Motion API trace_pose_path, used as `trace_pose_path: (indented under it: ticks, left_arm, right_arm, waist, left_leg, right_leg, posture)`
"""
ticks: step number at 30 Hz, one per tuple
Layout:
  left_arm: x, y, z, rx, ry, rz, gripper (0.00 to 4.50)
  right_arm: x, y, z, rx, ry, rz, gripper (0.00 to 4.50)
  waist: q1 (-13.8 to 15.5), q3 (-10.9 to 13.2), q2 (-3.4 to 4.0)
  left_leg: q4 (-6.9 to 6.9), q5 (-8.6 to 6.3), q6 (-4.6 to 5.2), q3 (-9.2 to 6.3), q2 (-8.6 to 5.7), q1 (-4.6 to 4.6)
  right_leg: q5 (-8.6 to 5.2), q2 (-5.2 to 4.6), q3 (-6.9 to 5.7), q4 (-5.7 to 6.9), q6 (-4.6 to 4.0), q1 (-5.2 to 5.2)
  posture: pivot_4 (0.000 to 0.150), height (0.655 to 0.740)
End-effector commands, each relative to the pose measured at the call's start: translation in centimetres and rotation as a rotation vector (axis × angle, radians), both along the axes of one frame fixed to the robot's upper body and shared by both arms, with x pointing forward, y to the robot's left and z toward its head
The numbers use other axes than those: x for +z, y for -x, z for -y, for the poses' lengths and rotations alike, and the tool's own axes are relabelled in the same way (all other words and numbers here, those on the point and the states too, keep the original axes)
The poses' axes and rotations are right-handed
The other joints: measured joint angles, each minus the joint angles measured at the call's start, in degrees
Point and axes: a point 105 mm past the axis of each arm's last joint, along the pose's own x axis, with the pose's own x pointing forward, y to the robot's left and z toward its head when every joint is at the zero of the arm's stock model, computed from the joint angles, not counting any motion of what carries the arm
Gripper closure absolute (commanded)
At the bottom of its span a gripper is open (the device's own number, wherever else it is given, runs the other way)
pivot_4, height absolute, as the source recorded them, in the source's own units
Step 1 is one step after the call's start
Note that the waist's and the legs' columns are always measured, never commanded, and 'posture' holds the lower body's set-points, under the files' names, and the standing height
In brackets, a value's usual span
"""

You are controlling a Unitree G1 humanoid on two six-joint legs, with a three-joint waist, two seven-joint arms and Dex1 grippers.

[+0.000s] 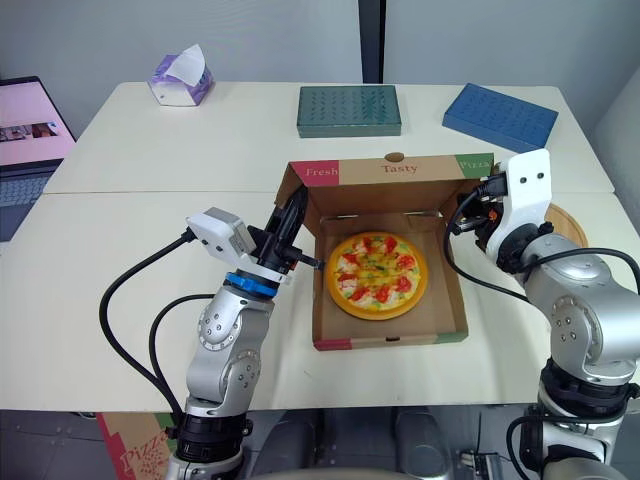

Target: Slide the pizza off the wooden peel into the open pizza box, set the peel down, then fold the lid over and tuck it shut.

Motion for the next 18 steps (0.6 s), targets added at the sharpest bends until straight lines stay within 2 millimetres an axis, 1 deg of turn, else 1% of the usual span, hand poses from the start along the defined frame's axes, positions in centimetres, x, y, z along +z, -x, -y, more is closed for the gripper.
trace_pose_path:
  ticks: [1,6,13,18]
  left_arm:
    - [0.4,1.2,2.9,-0.131,-0.026,0.024,4.5]
    - [0.4,1.2,3.0,-0.136,-0.026,0.028,4.5]
    - [0.5,1.1,2.8,-0.133,-0.032,0.031,4.5]
    - [0.5,1.1,2.8,-0.135,-0.033,0.032,4.5]
  right_arm:
    - [0.8,1.6,-3.6,0.184,-0.027,0.02,4.44]
    - [2.0,1.6,-4.0,0.202,-0.044,0.039,4.44]
    - [3.9,0.9,-3.3,0.176,-0.014,0.094,4.44]
    - [4.3,0.9,-3.6,0.209,-0.045,0.053,4.44]
  waist:
    - [0.0,0.0,0.01]
    - [0.0,0.0,0.01]
    - [0.0,0.0,0.01]
    - [0.0,0.0,0.01]
  left_leg:
    - [0.0,0.0,0.0,0.0,0.0,0.0]
    - [0.0,0.0,0.0,0.0,0.0,0.0]
    - [0.0,0.0,0.0,0.0,0.0,-0.01]
    - [0.0,0.0,0.0,0.0,0.0,-0.01]
  right_leg:
    - [0.0,0.0,0.0,0.0,0.0,0.0]
    - [0.0,0.0,0.0,0.0,0.0,0.0]
    - [0.0,0.0,0.0,0.0,0.0,-0.02]
    - [0.0,0.0,0.0,-0.01,0.0,-0.02]
  posture:
    - [0.15,0.74]
    - [0.15,0.74]
    - [0.15,0.74]
    - [0.15,0.74]
